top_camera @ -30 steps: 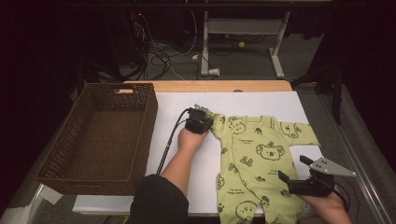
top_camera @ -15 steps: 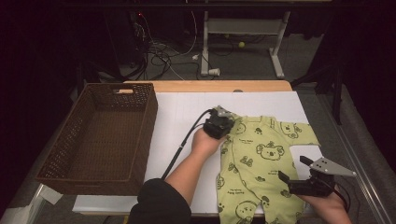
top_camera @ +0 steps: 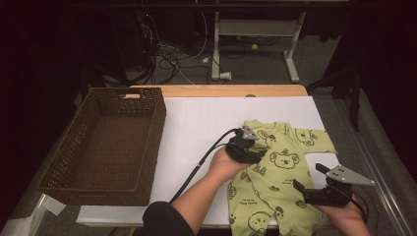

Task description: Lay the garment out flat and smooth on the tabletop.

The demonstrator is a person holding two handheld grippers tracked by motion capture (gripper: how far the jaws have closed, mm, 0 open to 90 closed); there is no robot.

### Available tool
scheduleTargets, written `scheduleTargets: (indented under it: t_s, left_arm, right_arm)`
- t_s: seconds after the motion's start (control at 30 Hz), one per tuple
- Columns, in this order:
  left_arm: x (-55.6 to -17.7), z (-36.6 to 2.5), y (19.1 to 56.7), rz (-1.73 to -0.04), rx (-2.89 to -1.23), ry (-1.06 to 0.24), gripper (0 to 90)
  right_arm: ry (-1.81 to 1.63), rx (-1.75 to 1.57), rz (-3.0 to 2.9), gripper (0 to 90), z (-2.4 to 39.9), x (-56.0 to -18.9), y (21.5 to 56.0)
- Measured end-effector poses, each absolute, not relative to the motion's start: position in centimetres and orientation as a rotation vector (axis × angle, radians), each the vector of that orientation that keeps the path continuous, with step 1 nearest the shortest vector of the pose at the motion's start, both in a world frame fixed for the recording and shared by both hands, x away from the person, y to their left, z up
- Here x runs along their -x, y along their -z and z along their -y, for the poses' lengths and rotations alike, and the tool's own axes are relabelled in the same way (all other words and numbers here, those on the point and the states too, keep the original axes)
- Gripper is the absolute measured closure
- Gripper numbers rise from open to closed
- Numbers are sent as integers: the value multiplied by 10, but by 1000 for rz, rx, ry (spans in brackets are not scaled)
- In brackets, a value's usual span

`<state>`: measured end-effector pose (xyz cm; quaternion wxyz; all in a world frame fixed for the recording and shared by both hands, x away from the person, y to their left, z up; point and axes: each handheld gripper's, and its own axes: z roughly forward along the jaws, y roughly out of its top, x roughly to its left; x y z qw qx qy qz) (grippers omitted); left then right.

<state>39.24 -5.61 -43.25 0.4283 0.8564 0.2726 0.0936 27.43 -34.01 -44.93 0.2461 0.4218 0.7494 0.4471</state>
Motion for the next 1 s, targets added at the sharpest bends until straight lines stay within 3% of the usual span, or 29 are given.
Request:
scheduleTargets:
  t_s: [0.2, 0.53, 0.83, 0.9, 1.0]
  left_arm:
    - [-379, 6, 444, -794, -2126, -246, 186]
    - [-343, -53, 456, -863, -2100, -228, 0]
    - [-322, -67, 461, -827, -2074, -276, 0]
    - [-321, -69, 461, -822, -2063, -275, 0]
    - [-320, -70, 460, -810, -2039, -251, 0]
  right_arm:
    - [-1210, -1138, -2046, 3, 334, -278, 446]
    - [-1187, -1115, -2045, 55, 313, -305, 423]
    - [-1172, -1152, -2061, 177, 290, -341, 411]
    - [-1165, -1149, -2081, 271, 283, -349, 410]
    - [-1154, -1146, -2107, 335, 275, -357, 408]
